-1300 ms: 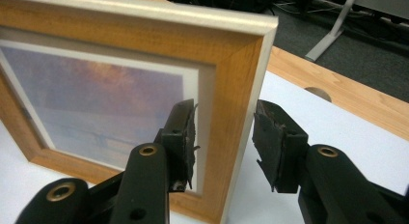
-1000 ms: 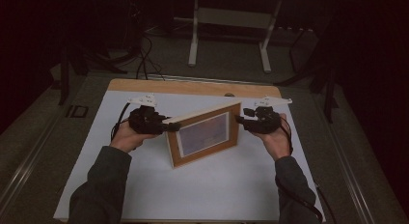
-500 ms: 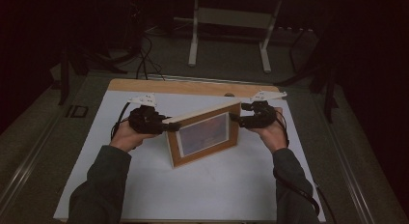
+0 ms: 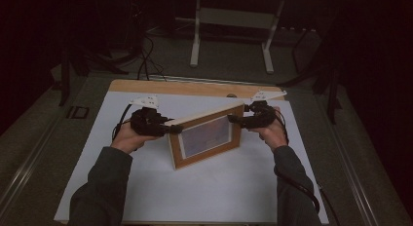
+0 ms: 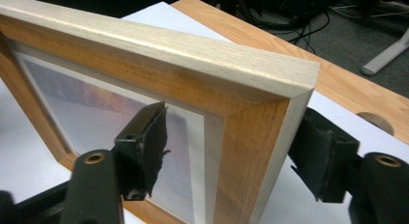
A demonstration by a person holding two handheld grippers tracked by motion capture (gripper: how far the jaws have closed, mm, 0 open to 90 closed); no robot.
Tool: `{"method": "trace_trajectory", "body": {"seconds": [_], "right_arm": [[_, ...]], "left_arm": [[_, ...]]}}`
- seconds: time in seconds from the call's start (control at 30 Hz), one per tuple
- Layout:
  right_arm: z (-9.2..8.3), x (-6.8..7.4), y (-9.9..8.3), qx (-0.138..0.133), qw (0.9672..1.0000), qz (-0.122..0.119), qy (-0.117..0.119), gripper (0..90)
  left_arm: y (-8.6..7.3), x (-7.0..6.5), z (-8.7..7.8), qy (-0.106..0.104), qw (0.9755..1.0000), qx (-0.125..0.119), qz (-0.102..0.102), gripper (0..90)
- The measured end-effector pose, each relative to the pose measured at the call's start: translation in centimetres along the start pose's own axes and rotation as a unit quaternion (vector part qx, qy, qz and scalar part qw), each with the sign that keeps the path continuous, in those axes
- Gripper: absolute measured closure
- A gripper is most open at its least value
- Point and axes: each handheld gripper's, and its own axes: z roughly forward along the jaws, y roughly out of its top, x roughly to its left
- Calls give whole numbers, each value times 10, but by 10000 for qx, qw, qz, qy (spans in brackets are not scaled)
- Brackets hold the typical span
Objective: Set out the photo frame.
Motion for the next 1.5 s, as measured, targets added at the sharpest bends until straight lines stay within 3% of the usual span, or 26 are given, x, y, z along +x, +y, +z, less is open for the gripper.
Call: {"method": "trace_trajectory", "body": {"seconds": [0.17, 0.27, 0.37, 0.43, 0.57, 0.67, 0.7, 0.97, 1.17, 1.3, 1.5], "right_arm": [[-2, -3, -4, -105, 9999, 74, 51, 411], [-4, -4, -5, -114, 9999, 99, 72, 441], [-5, -6, -8, -148, 9998, 119, 88, 464], [-7, -6, -9, -147, 9998, 113, 94, 474], [-9, -6, -10, -118, 9998, 128, 64, 506], [-12, -7, -12, -135, 9998, 147, 69, 522], [-12, -7, -13, -133, 9998, 153, 74, 530], [-14, -6, -13, -136, 9998, 174, 11, 557], [-10, -3, -9, -212, 9996, 154, -142, 563], [-8, -2, -6, -246, 9992, 167, -281, 563], [-6, -2, -4, -230, 9985, 288, -416, 566]], "left_arm": [[-4, -5, 1, 21, 9999, -121, -93, 645], [-8, -12, 5, 399, 9991, -46, -119, 567], [-13, -20, 7, 774, 9969, -11, -152, 558], [-15, -25, 7, 1015, 9947, -14, -173, 556], [-18, -30, 5, 1566, 9867, -39, -431, 570], [-21, -32, 4, 1661, 9849, -41, -493, 628], [-23, -33, 4, 1795, 9822, -54, -551, 641], [-23, -32, 6, 2019, 9766, -216, -711, 664], [-21, -21, 2, 2132, 9743, -359, -626, 667], [-20, -12, 2, 2105, 9750, -458, -550, 665], [-20, 2, 4, 2063, 9749, -587, -604, 655]]}}
